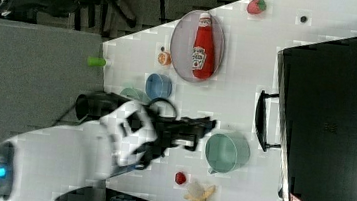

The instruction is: Flap open oven.

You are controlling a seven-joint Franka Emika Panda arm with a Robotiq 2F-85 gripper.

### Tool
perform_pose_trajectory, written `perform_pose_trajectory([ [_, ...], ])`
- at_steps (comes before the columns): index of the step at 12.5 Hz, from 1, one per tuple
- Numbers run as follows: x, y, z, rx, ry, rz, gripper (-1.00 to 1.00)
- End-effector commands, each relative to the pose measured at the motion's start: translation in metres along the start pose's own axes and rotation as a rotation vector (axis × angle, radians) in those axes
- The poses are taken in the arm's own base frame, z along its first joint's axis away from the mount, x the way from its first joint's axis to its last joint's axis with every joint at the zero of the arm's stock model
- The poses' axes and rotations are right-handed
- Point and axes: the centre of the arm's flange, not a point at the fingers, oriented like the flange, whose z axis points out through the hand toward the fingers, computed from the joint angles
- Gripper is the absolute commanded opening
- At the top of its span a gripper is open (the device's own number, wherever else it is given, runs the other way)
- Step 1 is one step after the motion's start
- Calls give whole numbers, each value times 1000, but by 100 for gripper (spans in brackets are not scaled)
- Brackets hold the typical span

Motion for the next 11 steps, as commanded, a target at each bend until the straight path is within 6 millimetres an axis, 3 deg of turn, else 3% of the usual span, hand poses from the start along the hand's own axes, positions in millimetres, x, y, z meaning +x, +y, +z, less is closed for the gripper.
perform_pose_trajectory([
  [1,-5,10,60,-10,-59,-181,-65],
  [6,-2,21,124,-64,-53,-168,-65],
  [11,-4,17,165,-92,-56,-183,-65],
])
